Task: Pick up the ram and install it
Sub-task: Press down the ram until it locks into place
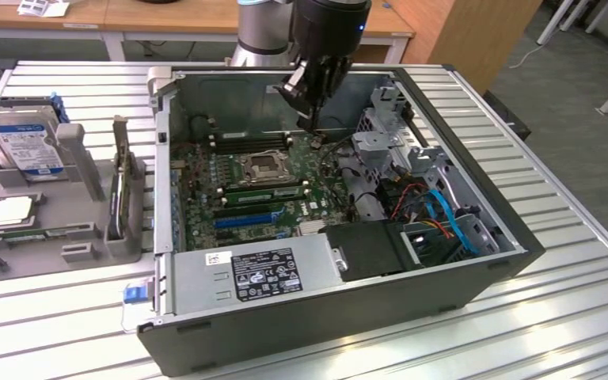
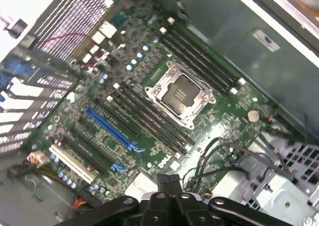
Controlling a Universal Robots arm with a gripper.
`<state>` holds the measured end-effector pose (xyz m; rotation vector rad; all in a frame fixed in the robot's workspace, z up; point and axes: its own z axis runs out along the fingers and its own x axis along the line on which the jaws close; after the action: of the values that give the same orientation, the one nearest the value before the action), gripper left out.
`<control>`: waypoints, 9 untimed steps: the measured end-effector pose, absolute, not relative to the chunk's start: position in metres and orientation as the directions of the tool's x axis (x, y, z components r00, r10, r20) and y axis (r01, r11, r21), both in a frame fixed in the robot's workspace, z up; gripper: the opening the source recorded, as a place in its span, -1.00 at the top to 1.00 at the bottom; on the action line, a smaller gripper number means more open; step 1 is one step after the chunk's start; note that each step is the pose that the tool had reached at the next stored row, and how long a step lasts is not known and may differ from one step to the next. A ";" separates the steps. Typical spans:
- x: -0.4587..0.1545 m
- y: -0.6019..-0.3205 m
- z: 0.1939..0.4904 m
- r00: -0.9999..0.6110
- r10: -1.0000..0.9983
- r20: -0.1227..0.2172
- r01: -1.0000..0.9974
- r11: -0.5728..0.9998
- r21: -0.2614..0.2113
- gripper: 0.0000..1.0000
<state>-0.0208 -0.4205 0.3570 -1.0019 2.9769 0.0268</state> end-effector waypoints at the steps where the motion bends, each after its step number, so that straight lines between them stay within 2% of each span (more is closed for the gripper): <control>1: -0.021 -0.420 0.357 -0.807 -0.590 -0.006 -0.590 0.807 0.016 0.79; 9: -0.021 -0.420 0.357 -0.883 -0.469 -0.006 -0.469 0.883 0.016 0.79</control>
<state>-0.0208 -0.4205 0.3570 -0.7584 3.0466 0.0266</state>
